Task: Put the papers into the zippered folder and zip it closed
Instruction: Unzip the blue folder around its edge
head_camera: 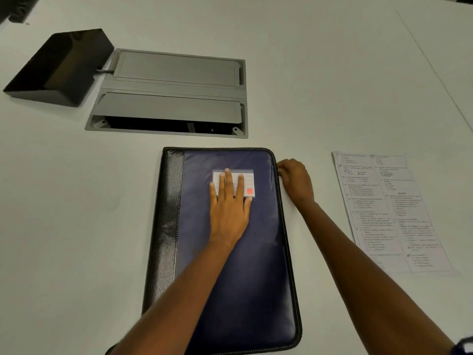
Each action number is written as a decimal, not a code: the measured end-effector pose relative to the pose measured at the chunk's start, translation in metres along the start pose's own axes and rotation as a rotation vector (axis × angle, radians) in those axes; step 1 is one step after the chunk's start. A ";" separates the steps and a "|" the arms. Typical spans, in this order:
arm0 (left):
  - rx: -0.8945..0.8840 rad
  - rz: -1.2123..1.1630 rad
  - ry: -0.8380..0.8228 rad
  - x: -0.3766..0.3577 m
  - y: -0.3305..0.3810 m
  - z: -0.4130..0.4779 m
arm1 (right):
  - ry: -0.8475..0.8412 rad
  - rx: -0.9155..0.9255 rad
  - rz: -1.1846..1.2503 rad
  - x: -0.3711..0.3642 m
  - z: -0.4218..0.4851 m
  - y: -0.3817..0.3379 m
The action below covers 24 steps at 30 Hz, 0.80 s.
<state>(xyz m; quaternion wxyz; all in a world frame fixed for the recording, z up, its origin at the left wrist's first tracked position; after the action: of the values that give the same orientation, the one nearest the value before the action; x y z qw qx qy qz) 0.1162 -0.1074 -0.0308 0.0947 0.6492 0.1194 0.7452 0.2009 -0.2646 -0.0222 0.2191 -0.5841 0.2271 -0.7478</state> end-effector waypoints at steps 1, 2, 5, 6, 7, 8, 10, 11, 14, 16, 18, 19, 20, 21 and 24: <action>-0.005 -0.001 -0.001 -0.001 0.003 -0.008 | 0.001 -0.012 0.008 0.000 -0.001 -0.001; -0.008 -0.003 0.001 -0.003 0.006 -0.016 | 0.003 -0.021 0.012 0.001 -0.001 -0.002; -0.013 -0.003 0.010 -0.006 0.012 -0.028 | 0.008 -0.039 0.000 0.003 -0.003 -0.005; -0.011 -0.006 0.015 -0.006 0.013 -0.030 | 0.010 -0.034 -0.009 0.003 -0.003 -0.006; -0.008 -0.006 0.021 -0.006 0.013 -0.030 | 0.013 -0.022 -0.023 0.004 -0.003 -0.007; -0.007 0.000 0.025 -0.006 0.014 -0.030 | 0.015 -0.006 -0.044 0.005 -0.004 -0.008; -0.005 0.025 0.029 -0.006 0.014 -0.030 | 0.013 0.028 -0.089 0.007 -0.005 -0.007; -0.003 0.038 0.029 -0.007 0.014 -0.030 | 0.010 0.041 -0.104 0.008 -0.007 -0.006; -0.001 0.060 0.029 -0.009 0.015 -0.029 | 0.011 0.060 -0.104 0.011 -0.016 -0.002; -0.001 0.070 0.035 -0.009 0.015 -0.030 | 0.013 0.074 -0.096 0.013 -0.025 -0.001; -0.004 0.082 0.041 -0.009 0.015 -0.030 | 0.014 0.087 -0.089 0.016 -0.035 0.001; -0.005 0.086 0.043 -0.009 0.015 -0.030 | 0.016 0.095 -0.085 0.018 -0.040 0.002; -0.006 0.091 0.044 -0.009 0.015 -0.030 | 0.018 0.104 -0.083 0.019 -0.045 0.003; -0.007 0.095 0.045 -0.009 0.015 -0.030 | 0.020 0.114 -0.081 0.021 -0.051 0.004; -0.005 0.099 0.051 -0.010 0.015 -0.030 | 0.039 0.126 -0.064 0.025 -0.068 0.007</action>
<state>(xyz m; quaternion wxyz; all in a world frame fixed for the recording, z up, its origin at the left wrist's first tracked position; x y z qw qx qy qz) 0.0883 -0.1262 -0.0393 0.0562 0.6347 0.0878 0.7657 0.1298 -0.2791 -0.0218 0.2269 -0.5615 0.1648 -0.7785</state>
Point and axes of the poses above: each hand's wrist, its own z-axis towards the middle knuckle, its own x-axis out of the back of the hand, y = z × x, the point moved 2 cm from there along z, towards the middle knuckle, and after that the axes turned 13 degrees about y, right-handed, at the moved point
